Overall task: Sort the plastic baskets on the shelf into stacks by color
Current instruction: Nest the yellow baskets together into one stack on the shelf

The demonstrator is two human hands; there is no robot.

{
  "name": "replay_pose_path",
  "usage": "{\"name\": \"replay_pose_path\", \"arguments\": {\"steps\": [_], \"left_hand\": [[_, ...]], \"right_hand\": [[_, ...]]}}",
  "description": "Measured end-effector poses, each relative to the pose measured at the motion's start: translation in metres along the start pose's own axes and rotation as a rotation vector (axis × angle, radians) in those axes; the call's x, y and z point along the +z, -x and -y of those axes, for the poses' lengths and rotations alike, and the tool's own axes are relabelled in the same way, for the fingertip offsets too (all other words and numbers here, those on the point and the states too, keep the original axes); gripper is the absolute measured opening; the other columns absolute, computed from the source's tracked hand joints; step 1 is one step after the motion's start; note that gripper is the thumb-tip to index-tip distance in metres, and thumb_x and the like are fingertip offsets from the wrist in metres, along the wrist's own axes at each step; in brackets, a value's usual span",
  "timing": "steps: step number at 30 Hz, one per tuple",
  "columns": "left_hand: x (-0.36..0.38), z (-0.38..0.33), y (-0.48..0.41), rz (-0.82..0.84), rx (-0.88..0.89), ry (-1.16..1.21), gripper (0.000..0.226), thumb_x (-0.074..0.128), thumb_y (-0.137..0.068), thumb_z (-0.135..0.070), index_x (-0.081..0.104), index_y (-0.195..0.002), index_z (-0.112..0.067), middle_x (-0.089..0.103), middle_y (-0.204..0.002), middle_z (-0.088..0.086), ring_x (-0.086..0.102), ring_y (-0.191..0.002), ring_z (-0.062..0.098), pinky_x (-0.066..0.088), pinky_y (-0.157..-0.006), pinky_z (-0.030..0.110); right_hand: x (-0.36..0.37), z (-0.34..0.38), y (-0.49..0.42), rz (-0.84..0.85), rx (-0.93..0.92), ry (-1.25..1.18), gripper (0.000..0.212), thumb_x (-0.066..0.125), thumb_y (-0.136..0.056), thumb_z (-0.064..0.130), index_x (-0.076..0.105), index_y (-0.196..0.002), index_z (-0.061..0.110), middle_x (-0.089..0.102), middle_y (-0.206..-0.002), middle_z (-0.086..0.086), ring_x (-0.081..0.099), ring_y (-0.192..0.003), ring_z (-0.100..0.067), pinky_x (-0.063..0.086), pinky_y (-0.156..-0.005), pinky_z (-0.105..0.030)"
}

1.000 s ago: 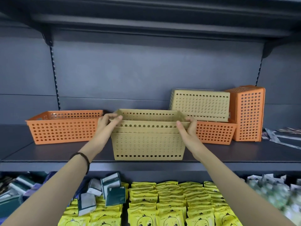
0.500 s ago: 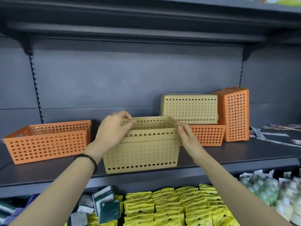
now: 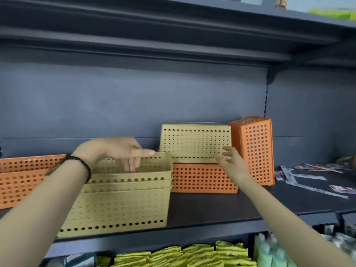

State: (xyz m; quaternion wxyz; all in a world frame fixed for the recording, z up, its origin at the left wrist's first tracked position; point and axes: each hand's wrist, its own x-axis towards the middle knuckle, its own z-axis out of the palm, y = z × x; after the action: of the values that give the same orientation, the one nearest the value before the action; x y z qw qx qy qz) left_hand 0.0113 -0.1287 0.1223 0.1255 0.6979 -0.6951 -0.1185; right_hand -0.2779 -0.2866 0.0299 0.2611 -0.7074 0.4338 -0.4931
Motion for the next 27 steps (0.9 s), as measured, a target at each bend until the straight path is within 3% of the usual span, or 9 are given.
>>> {"name": "replay_pose_path", "arguments": {"steps": [4, 6, 8, 10, 12, 15, 19, 24, 27], "left_hand": [[0.013, -0.031, -0.048, -0.408, -0.063, -0.053, 0.059, 0.046, -0.079, -0.072, 0.066, -0.085, -0.017, 0.072, -0.090, 0.000, 0.067, -0.089, 0.019, 0.051, -0.088, 0.038], [0.022, -0.045, -0.069, -0.433, -0.111, 0.022, 0.059, 0.052, -0.081, -0.067, 0.063, -0.110, -0.016, 0.067, -0.114, 0.002, 0.061, -0.105, 0.021, 0.046, -0.096, 0.040], [0.029, -0.059, -0.084, -0.409, -0.171, 0.132, 0.075, 0.057, -0.083, -0.060, 0.043, -0.139, -0.012, 0.050, -0.141, 0.007, 0.053, -0.122, 0.026, 0.040, -0.105, 0.040], [0.034, -0.069, -0.094, -0.403, -0.216, 0.165, 0.084, 0.056, -0.087, -0.054, 0.024, -0.150, -0.008, 0.031, -0.155, 0.010, 0.038, -0.138, 0.029, 0.032, -0.110, 0.037], [0.033, -0.072, -0.104, -0.380, -0.271, 0.225, 0.096, 0.059, -0.082, -0.059, 0.019, -0.151, -0.006, 0.022, -0.159, 0.009, 0.028, -0.143, 0.029, 0.027, -0.112, 0.036], [0.034, -0.063, -0.117, -0.339, -0.336, 0.292, 0.131, 0.057, -0.045, -0.090, 0.031, -0.149, -0.015, 0.032, -0.156, 0.006, 0.034, -0.141, 0.027, 0.032, -0.113, 0.044], [0.040, -0.060, -0.127, -0.392, -0.342, 0.426, 0.112, 0.072, -0.071, -0.058, 0.012, -0.150, -0.007, 0.023, -0.158, 0.011, 0.027, -0.143, 0.029, 0.030, -0.113, 0.042], [0.032, -0.064, -0.133, -0.596, -0.237, 0.510, 0.111, 0.082, -0.067, -0.041, 0.010, -0.150, -0.021, 0.020, -0.148, 0.006, 0.025, -0.140, 0.023, 0.029, -0.110, 0.039], [0.038, -0.063, -0.129, -0.674, -0.120, 0.571, 0.117, 0.086, -0.063, -0.034, 0.007, -0.150, -0.026, 0.018, -0.147, 0.003, 0.022, -0.139, 0.019, 0.025, -0.112, 0.042]], "right_hand": [[-0.019, -0.019, -0.036, -0.028, -0.063, 0.121, 0.065, 0.070, -0.087, 0.034, 0.042, -0.141, 0.013, 0.048, -0.141, -0.009, 0.045, -0.129, -0.024, 0.039, -0.106, -0.036], [-0.023, -0.027, -0.048, -0.029, -0.075, 0.139, 0.070, 0.072, -0.084, 0.034, 0.039, -0.143, 0.012, 0.046, -0.142, -0.010, 0.040, -0.132, -0.024, 0.035, -0.108, -0.036], [-0.025, -0.035, -0.057, -0.008, -0.061, 0.149, 0.079, 0.073, -0.083, 0.036, 0.033, -0.147, 0.011, 0.042, -0.146, -0.012, 0.037, -0.136, -0.026, 0.033, -0.110, -0.038], [-0.026, -0.043, -0.065, 0.041, -0.047, 0.132, 0.085, 0.072, -0.085, 0.035, 0.026, -0.151, 0.009, 0.039, -0.150, -0.012, 0.036, -0.139, -0.026, 0.032, -0.110, -0.037], [-0.027, -0.048, -0.071, 0.104, -0.025, 0.079, 0.087, 0.071, -0.086, 0.031, 0.019, -0.153, 0.009, 0.040, -0.151, -0.010, 0.038, -0.139, -0.026, 0.034, -0.109, -0.036], [-0.025, -0.054, -0.080, 0.191, -0.020, 0.048, 0.080, 0.068, -0.089, 0.030, 0.022, -0.152, 0.012, 0.049, -0.146, -0.006, 0.049, -0.131, -0.022, 0.041, -0.101, -0.030], [-0.021, -0.059, -0.087, 0.206, -0.101, -0.021, 0.070, 0.069, -0.087, 0.032, 0.034, -0.147, 0.023, 0.058, -0.136, 0.005, 0.054, -0.116, -0.011, 0.043, -0.094, -0.025], [-0.027, -0.062, -0.091, 0.207, -0.178, -0.224, 0.081, 0.073, -0.083, 0.033, 0.028, -0.150, 0.038, 0.058, -0.121, 0.024, 0.052, -0.099, 0.013, 0.046, -0.085, -0.016], [-0.027, -0.058, -0.088, 0.238, -0.205, -0.334, 0.097, 0.076, -0.081, 0.026, 0.013, -0.153, 0.043, 0.049, -0.130, 0.027, 0.044, -0.105, 0.019, 0.042, -0.092, -0.020]]}}
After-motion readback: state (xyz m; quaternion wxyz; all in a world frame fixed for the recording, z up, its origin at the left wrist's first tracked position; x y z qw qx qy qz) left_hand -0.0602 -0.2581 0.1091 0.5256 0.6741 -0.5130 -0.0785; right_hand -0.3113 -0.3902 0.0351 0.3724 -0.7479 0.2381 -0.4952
